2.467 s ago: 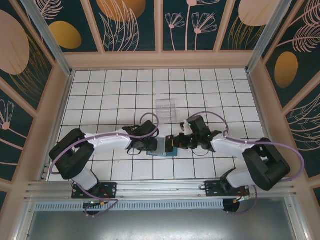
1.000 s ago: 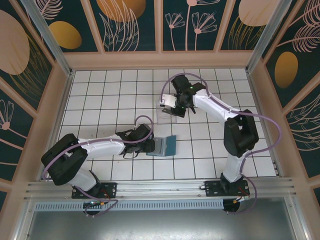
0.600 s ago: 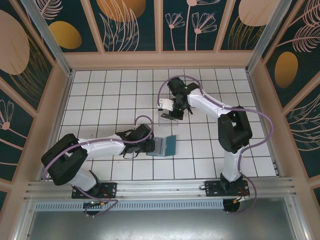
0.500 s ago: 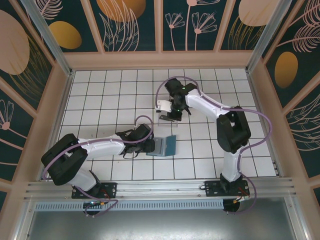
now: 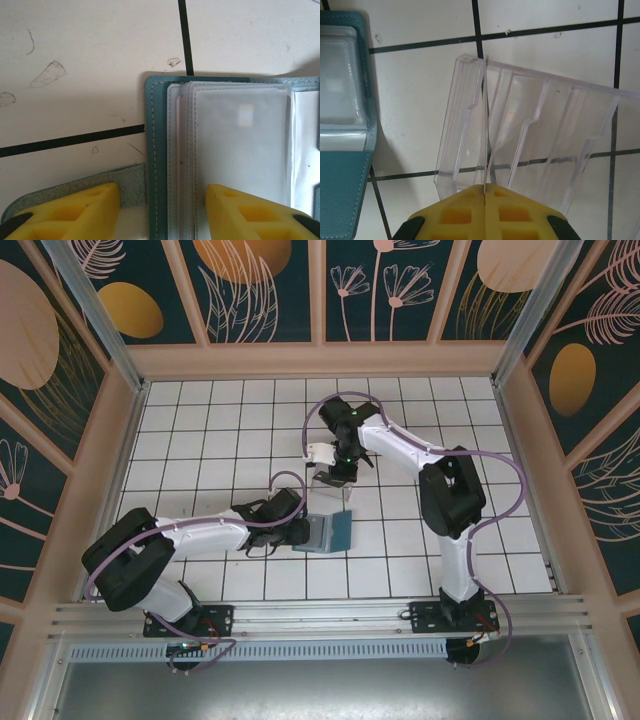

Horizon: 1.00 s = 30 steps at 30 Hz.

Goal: Take the credit cards out of the card holder

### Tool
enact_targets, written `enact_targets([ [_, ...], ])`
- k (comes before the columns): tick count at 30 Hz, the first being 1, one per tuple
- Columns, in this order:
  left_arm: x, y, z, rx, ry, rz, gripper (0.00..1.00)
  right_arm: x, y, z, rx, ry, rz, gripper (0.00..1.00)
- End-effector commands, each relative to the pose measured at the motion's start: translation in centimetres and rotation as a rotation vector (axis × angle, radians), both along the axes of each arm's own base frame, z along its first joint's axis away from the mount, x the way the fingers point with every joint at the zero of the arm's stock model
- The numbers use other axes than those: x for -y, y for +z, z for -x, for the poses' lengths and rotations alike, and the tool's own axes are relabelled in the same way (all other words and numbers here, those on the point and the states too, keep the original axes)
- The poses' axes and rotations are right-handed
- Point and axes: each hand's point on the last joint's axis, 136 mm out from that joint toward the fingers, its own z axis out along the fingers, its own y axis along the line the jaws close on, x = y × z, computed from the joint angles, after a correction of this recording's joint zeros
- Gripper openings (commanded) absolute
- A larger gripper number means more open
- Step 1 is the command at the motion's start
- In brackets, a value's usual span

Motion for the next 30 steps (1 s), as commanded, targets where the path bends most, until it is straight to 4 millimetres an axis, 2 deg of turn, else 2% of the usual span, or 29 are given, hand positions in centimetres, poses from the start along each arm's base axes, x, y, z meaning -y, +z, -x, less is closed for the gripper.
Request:
enact_targets([
  [1, -2.2, -2.1, 1.7, -0.076, 0.007, -0.078, 0.5, 1.0, 0.2, 0.4, -0.023, -0.024, 0.054, 0.0],
  [9, -2.1, -2.2, 1.6, -0.077, 0.004, -0.082, 0.5, 1.7, 0.4, 0.4, -0.021, -0.041, 0.089, 0.0],
  [20, -2.1, -2.3, 1.7, -0.081, 0.001, -0.084, 0.5, 1.5, -1.0, -0.3, -0.019, -0.041, 0.11, 0.0],
  [26, -2.1, -2.3, 1.6, -0.08, 0.006, -0.084, 0.5, 1.5, -0.1, -1.5, 0.044, -0.076, 0.081, 0.32],
  [30, -2.0, -2.3, 1.6, -0.081, 0.003, -0.082, 0.5, 2.0, 0.4, -2.5, 0.109, -0.114, 0.065, 0.37],
])
